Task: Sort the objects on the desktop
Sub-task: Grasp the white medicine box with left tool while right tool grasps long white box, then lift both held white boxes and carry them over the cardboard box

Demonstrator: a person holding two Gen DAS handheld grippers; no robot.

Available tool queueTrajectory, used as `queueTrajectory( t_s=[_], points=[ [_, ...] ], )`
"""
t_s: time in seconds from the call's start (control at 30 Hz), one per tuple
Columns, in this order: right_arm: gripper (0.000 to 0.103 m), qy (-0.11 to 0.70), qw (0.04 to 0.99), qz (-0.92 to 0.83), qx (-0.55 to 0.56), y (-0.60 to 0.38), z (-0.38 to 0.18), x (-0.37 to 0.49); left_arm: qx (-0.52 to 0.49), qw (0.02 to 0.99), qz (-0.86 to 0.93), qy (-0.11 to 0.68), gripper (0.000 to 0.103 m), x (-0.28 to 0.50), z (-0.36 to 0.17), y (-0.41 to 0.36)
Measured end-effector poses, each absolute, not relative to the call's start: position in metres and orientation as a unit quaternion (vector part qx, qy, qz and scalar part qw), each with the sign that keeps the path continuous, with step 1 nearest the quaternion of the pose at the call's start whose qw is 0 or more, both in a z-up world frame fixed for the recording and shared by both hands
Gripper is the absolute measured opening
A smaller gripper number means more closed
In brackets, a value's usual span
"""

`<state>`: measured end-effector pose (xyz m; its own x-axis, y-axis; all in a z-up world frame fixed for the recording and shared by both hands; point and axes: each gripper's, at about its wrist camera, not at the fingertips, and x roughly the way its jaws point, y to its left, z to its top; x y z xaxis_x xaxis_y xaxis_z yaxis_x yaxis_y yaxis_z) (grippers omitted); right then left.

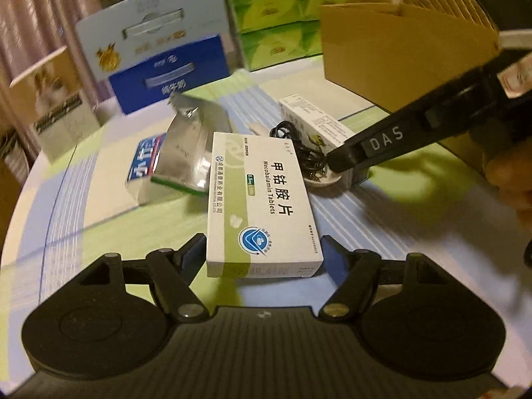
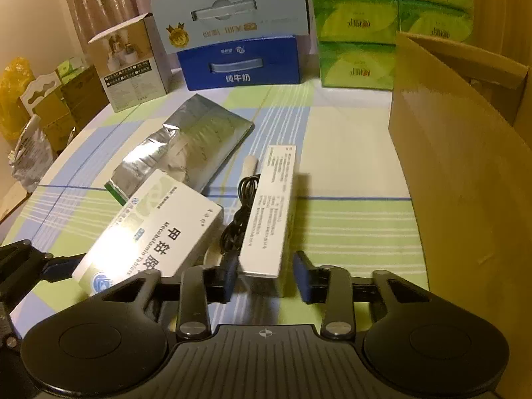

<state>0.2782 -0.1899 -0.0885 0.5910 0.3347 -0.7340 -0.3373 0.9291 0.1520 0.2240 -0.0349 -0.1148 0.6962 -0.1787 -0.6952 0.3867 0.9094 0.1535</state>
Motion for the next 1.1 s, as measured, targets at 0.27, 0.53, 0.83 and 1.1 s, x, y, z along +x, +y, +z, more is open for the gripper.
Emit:
queueTrajectory(
  t_s=[0.27,0.53,0.83,1.1],
  points=[
    [0.023,0.444,0.873,0.194,0.056,-0.203,-0.081,0.251,0.125,0.909,-0.140,0.373,0.070,0.209,-0.113,-0.028],
    [0.023,0.473,0.842,0.219,0.139,-0.227,-0.077,0.187,0.079,0.908,-0.122,0.394,0.070,0.164,-0.109,-0.015],
    [0.069,0.437,0.880,0.179,0.049,-0.228,-0.072,0.153,0.008,0.910,-0.094,0.405,0.070,0.105,-0.106,0.006],
    [0.069,0.388,0.900,0.192,-0.047,-0.208,-0.078,0.147,0.010,0.914,-0.085,0.395,0.071,0.104,-0.106,0.005]
  ],
)
